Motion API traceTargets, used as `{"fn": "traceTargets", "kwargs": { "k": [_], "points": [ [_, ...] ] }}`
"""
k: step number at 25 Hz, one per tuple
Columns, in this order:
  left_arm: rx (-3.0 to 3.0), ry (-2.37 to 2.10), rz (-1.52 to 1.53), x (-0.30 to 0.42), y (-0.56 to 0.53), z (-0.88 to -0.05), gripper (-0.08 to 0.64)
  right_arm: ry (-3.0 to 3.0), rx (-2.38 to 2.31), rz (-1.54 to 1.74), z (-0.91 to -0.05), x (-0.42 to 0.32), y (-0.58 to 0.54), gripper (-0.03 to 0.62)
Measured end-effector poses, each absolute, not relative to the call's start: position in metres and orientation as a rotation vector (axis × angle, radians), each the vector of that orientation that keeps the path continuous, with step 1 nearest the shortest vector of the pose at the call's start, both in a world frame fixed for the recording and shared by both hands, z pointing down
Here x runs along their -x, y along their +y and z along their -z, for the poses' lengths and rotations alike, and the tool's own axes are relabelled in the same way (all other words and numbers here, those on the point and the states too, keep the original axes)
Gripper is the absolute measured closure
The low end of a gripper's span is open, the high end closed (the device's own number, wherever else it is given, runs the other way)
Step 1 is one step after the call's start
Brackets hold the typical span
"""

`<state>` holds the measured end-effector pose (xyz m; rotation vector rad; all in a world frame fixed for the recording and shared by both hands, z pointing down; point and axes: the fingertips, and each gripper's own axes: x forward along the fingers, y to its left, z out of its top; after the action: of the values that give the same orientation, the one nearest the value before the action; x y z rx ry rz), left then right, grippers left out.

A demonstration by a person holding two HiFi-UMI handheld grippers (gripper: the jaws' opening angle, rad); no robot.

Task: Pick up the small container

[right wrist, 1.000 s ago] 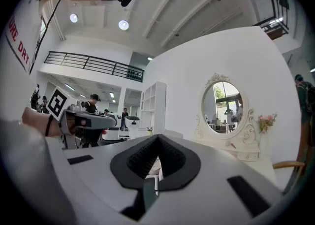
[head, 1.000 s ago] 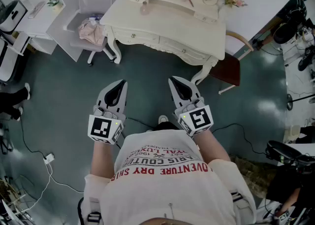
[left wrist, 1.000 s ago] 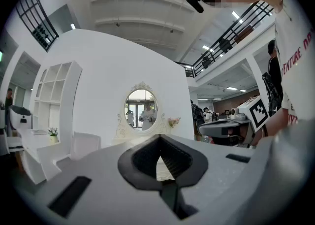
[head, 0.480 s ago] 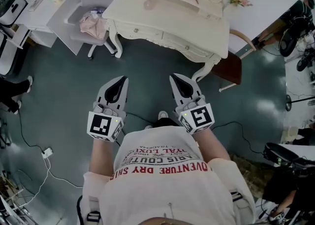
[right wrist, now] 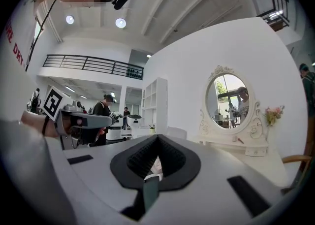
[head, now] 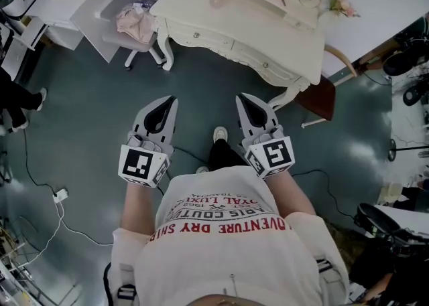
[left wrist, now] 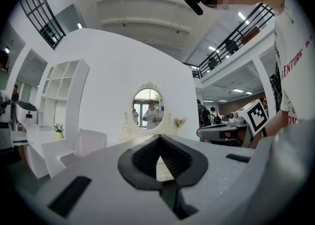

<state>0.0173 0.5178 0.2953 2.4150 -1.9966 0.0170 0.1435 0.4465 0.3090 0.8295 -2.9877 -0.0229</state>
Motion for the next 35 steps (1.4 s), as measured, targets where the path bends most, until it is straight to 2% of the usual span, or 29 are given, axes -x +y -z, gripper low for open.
{"fn": "traceTargets", "kwargs": {
  "k": [9,24,35],
  "points": [
    [-2.33,-2.067,-0.055,0.012,0.439,-0.311,0.554,-2.986,-0.796,-0.065,-0.329,-0.116,0.35,0.594],
    [-2.214,-2.149,-0.112,0.054,0.177,-0.31,0.554,-2.981,-0.7,-0.074,-0.331,-0.078,0.09,0.594],
    [-2.214,-2.007,-0.185,0.074,0.048,-0.344,0.552,-2.932,-0.783,-0.182,-0.355,-0.059,-0.022,0.594]
  ]
}}
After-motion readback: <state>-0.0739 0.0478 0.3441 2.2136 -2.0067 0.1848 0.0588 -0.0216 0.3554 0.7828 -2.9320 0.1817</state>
